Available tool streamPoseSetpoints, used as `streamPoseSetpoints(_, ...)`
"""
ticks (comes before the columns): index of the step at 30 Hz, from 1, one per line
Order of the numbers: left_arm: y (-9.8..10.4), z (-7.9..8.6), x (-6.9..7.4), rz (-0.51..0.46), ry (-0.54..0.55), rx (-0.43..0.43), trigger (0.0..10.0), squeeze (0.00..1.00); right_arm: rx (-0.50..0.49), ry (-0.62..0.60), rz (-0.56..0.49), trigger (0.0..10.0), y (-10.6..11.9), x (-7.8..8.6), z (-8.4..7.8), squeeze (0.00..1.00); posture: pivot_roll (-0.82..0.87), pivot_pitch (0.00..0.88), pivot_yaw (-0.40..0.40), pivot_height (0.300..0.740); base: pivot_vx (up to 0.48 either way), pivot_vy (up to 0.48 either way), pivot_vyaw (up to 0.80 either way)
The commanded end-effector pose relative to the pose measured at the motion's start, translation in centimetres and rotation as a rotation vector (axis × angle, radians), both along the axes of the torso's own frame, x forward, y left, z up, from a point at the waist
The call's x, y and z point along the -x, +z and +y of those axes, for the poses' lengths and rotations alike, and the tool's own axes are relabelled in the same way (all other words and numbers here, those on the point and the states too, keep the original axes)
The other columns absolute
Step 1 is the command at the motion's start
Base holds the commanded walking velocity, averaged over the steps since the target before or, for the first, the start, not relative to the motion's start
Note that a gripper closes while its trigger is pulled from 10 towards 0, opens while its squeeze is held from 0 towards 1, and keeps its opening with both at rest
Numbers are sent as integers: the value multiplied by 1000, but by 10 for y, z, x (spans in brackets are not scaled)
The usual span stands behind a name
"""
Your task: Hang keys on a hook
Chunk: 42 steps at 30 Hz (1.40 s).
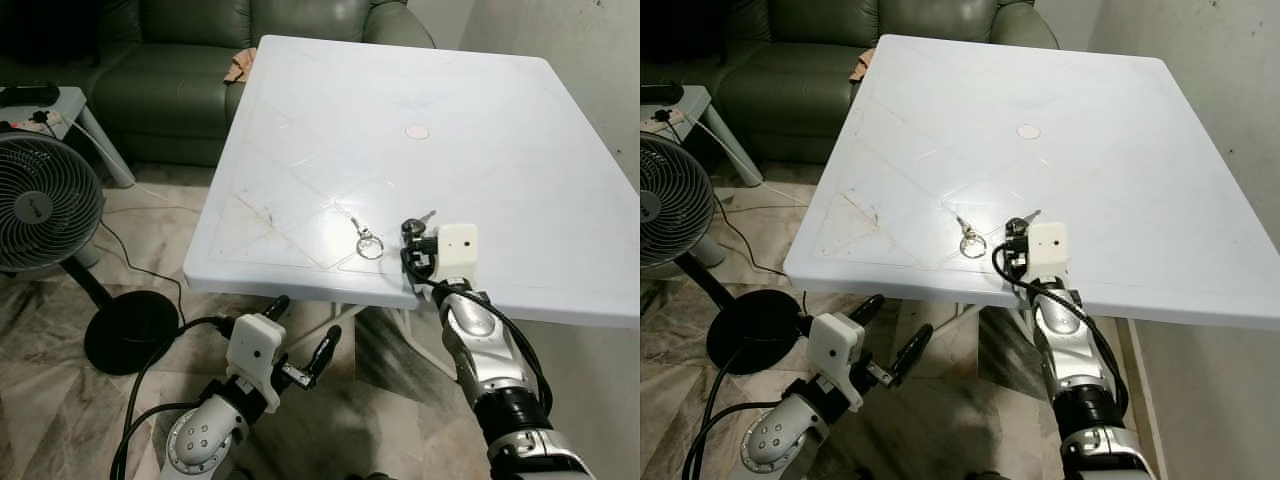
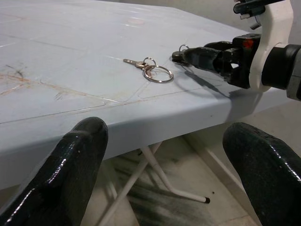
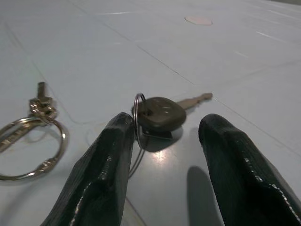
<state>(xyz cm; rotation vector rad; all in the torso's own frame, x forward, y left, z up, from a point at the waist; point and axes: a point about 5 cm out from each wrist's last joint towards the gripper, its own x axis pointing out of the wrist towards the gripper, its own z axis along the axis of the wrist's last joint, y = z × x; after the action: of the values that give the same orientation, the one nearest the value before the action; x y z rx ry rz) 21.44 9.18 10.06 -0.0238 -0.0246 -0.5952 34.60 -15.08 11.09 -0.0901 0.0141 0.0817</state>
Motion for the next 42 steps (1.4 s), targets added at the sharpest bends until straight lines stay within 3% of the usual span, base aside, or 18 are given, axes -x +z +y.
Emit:
streamPoseSetpoints(1, -1, -1, 2, 7, -10, -3, 10000, 0, 10, 9, -3, 3020, 0, 2, 2, 0, 78, 156, -32, 740, 0, 0, 0)
streamPoseSetpoints(4, 0, -1, 3, 7, -9, 0, 10000, 0, 9, 13, 0, 3294, 0, 2, 3, 0, 81, 160, -34, 740, 0, 0, 0)
streamPoseSetpoints(5, 0, -1, 3, 7, -9, 0, 10000, 0, 10, 12, 0, 2510, 0, 2, 3, 0, 81, 161, -34, 740, 0, 0, 0)
streamPoseSetpoints(10, -1, -1, 4, 10, -5, -3, 10000, 0, 17, 9, 3, 2196, 0, 1, 5, 0, 83, 167, -36, 740, 0, 0, 0)
streamPoseSetpoints(12, -1, -1, 5, 13, -2, 0, 10000, 0, 18, 7, 4, 1216, 0, 1, 6, 0, 86, 172, -37, 740, 0, 0, 0)
streamPoseSetpoints(13, -1, -1, 5, 14, 0, 0, 10000, 0, 18, 6, 6, 2392, -1, 1, 6, 0, 87, 175, -37, 740, 0, 0, 0)
streamPoseSetpoints(15, -1, -1, 5, 14, 1, 0, 10000, 0, 19, 3, 8, 2392, -1, 1, 6, 0, 87, 175, -37, 740, 0, 0, 0)
streamPoseSetpoints(16, -1, -1, 6, 15, 3, -1, 10000, 0, 18, 3, 10, 4118, -1, 1, 6, 0, 88, 176, -37, 740, 0, 0, 0)
streamPoseSetpoints(22, -2, 0, 6, 16, 6, -2, 10000, 0, 16, 2, 13, 4235, -2, 1, 7, 0, 89, 178, -38, 740, 0, 0, 0)
streamPoseSetpoints(23, -1, 0, 6, 17, 6, -1, 10000, 0, 14, 0, 17, 6157, -2, 1, 7, 0, 87, 184, -37, 740, 0, 0, 0)
streamPoseSetpoints(27, -1, 0, 6, 18, 6, 0, 10000, 0, 19, -2, 20, 5882, -3, 1, 7, 0, 88, 186, -39, 740, 0, 0, 0)
streamPoseSetpoints(28, -2, 0, 7, 19, 6, -1, 10000, 0, 20, -2, 22, 7020, -3, 2, 7, 0, 88, 189, -39, 740, 0, 0, 0)
streamPoseSetpoints(33, -1, 0, 7, 20, 9, -1, 10000, 0, 22, -3, 27, 7529, -4, 2, 8, 0, 89, 191, -40, 740, 0, 0, 0)
streamPoseSetpoints(34, -1, 0, 7, 19, 10, -2, 10000, 0, 23, -4, 26, 5294, -4, 2, 8, 0, 89, 192, -39, 740, 0, 0, 0)
streamPoseSetpoints(35, -1, 0, 7, 19, 11, -3, 10000, 0, 30, -9, 26, 4627, -4, 2, 8, 0, 90, 193, -40, 740, 0, 0, 0)
streamPoseSetpoints(36, -1, 0, 7, 19, 12, -3, 10000, 0, 31, -10, 26, 706, -4, 2, 8, 0, 90, 193, -40, 740, 0, 0, 0)
streamPoseSetpoints(37, -1, 0, 7, 19, 13, -4, 10000, 0, 35, -16, 20, 0, -4, 2, 8, 0, 90, 192, -40, 740, 0, 0, 0)
streamPoseSetpoints(42, -1, 0, 6, 19, 17, -4, 10000, 0, 38, -28, 14, 0, -2, 1, 7, 0, 90, 193, -39, 740, 0, 0, 0)
